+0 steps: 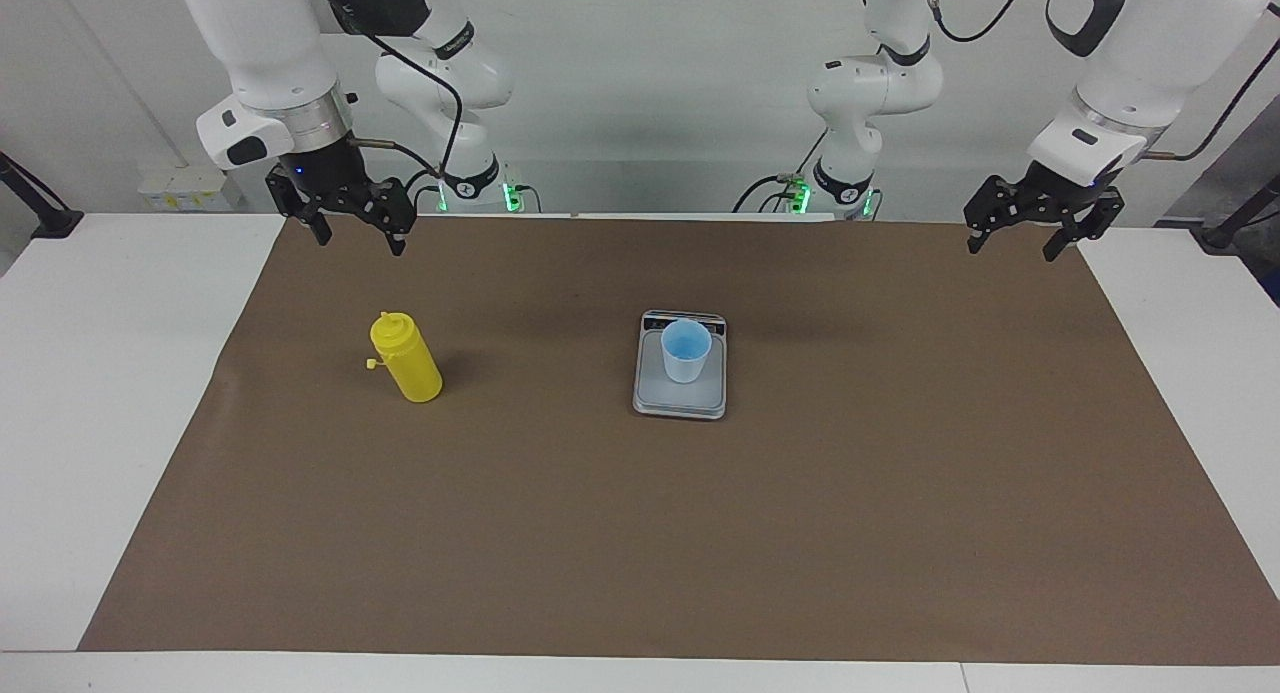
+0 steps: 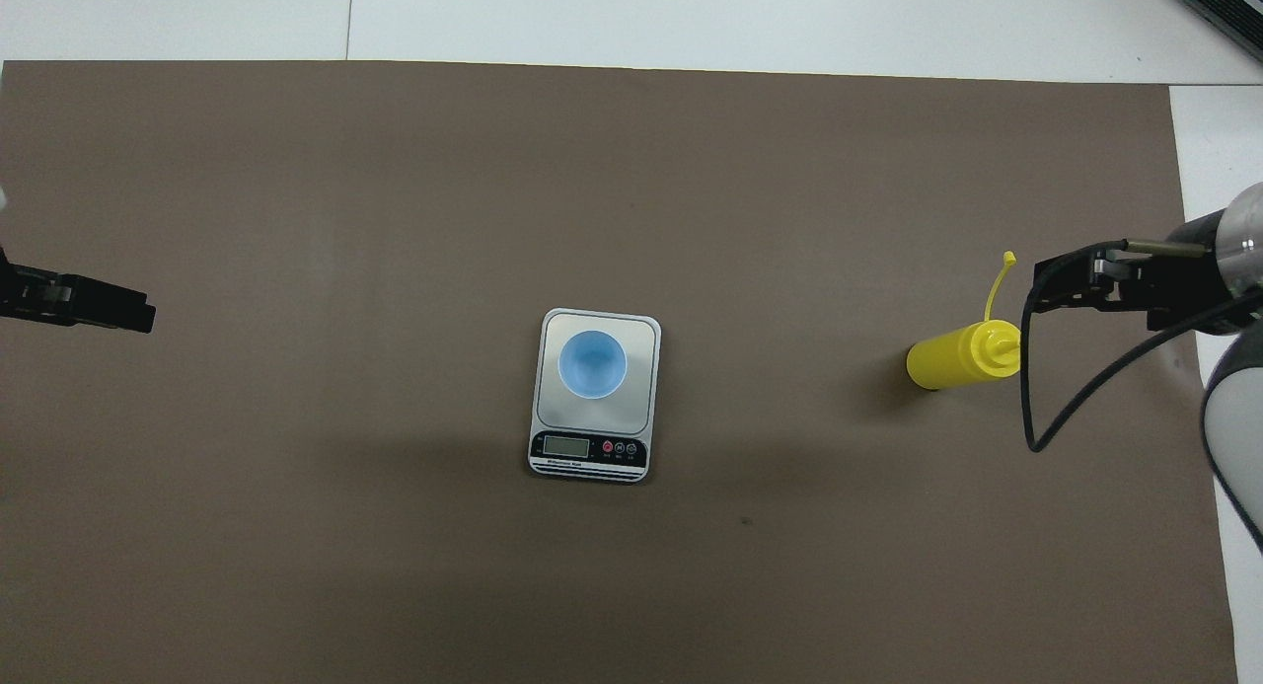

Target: Pour seasoning into cup on scale with both arms

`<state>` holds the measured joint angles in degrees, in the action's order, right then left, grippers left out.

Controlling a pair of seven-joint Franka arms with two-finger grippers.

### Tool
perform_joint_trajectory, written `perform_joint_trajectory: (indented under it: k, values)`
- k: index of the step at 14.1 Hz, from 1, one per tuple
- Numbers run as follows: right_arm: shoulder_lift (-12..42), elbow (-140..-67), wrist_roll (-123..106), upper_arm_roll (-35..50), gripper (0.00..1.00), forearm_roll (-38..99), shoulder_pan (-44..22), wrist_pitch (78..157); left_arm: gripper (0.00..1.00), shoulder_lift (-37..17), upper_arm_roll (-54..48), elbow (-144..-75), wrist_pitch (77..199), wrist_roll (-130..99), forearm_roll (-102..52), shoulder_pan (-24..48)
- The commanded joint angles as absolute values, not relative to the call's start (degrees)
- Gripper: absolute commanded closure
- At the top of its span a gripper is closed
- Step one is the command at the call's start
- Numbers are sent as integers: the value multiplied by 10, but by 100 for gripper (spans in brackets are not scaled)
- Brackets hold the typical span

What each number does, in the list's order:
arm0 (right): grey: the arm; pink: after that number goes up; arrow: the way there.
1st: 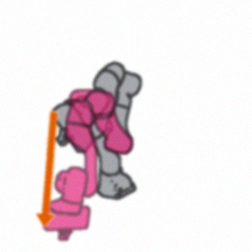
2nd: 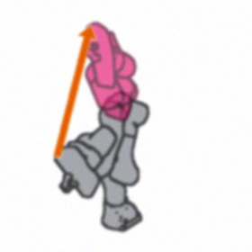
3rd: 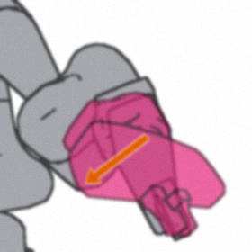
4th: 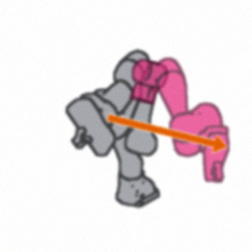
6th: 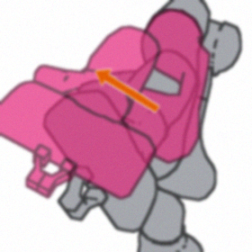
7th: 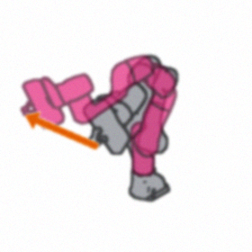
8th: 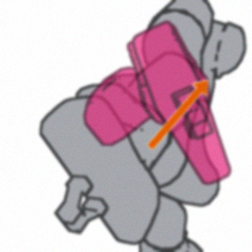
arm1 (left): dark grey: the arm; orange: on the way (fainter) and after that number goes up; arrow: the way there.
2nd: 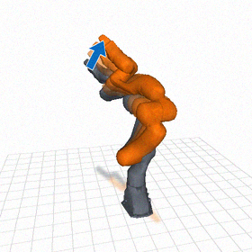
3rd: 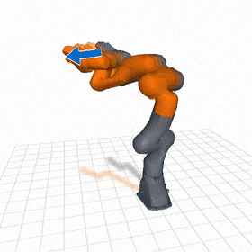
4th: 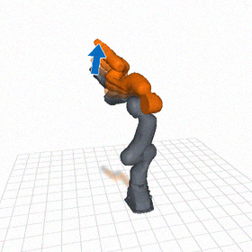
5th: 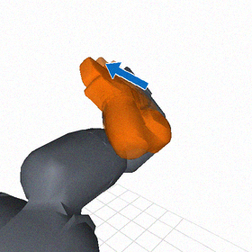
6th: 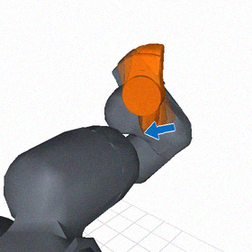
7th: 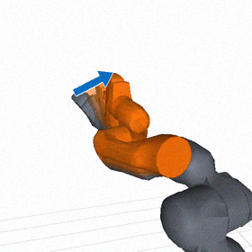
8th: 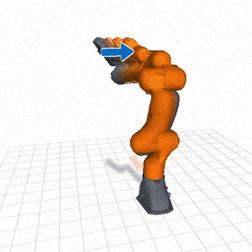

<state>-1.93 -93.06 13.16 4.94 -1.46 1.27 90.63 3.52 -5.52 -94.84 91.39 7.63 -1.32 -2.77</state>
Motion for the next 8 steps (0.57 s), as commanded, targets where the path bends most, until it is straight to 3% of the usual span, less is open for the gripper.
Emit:
perform_joint_trajectory:
  k: [1, 8]
  values:
    - [-38, -954, 120, 54, 0, -7, 15, 904, 0, 42, -60, -948, 907, 86, -10, -37]
    - [-37, -954, 56, 51, 0, 39, 26, 910, 0, 41, -60, -948, 906, 86, -9, -37]
